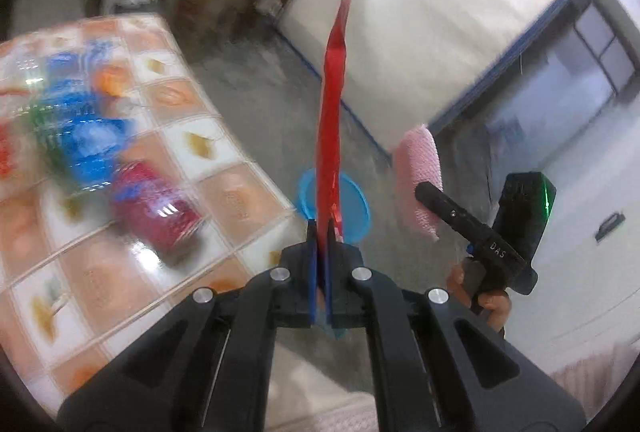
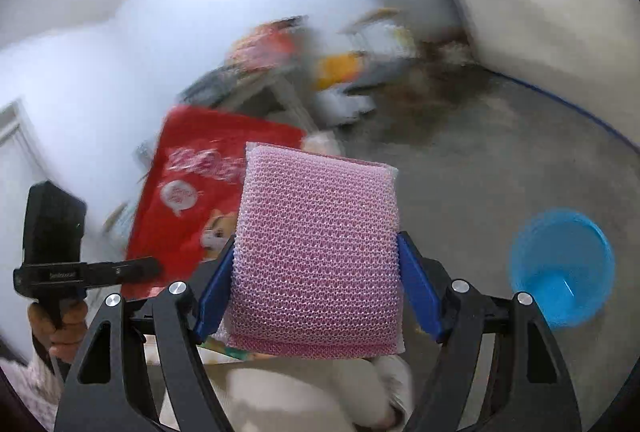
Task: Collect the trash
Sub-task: 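Lift the pink sponge and red bag and carry both toward the blue wastebasket, then open both tools to drop the sponge and red bag into the wastebasket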
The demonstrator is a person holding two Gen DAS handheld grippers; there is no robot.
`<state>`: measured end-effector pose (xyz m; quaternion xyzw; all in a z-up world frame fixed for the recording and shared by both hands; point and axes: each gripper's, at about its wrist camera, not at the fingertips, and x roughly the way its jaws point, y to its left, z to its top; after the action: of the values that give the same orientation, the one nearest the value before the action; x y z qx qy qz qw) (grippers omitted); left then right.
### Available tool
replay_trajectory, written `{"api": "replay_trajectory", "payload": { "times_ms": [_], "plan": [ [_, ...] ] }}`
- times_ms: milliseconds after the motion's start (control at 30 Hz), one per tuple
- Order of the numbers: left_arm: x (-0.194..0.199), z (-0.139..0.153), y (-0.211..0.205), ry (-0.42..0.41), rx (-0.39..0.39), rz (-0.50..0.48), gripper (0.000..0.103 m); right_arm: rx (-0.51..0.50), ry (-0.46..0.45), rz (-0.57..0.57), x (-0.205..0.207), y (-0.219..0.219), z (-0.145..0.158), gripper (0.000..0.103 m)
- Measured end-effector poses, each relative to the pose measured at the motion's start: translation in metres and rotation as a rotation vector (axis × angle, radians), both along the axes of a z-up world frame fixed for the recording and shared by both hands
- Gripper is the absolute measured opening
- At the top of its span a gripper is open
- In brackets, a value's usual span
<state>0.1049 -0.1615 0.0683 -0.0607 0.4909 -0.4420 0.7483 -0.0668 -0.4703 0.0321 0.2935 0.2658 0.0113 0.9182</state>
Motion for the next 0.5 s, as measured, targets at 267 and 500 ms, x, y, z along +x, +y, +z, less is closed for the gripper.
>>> {"api": "replay_trajectory", "payload": {
  "times_ms": [267, 500],
  "plan": [
    [0.065, -0.100, -0.201, 0.201, 0.261, -0.192, 0.001, 0.200, 0.295, -0.334, -0.030, -0.128, -0.117, 0.074],
    [0.096, -0.182, -0.316, 0.256, 0.406, -0.247, 0.001, 0.360, 0.406, -0.438, -0.022, -0.187, -0.202, 0.074]
  ]
}}
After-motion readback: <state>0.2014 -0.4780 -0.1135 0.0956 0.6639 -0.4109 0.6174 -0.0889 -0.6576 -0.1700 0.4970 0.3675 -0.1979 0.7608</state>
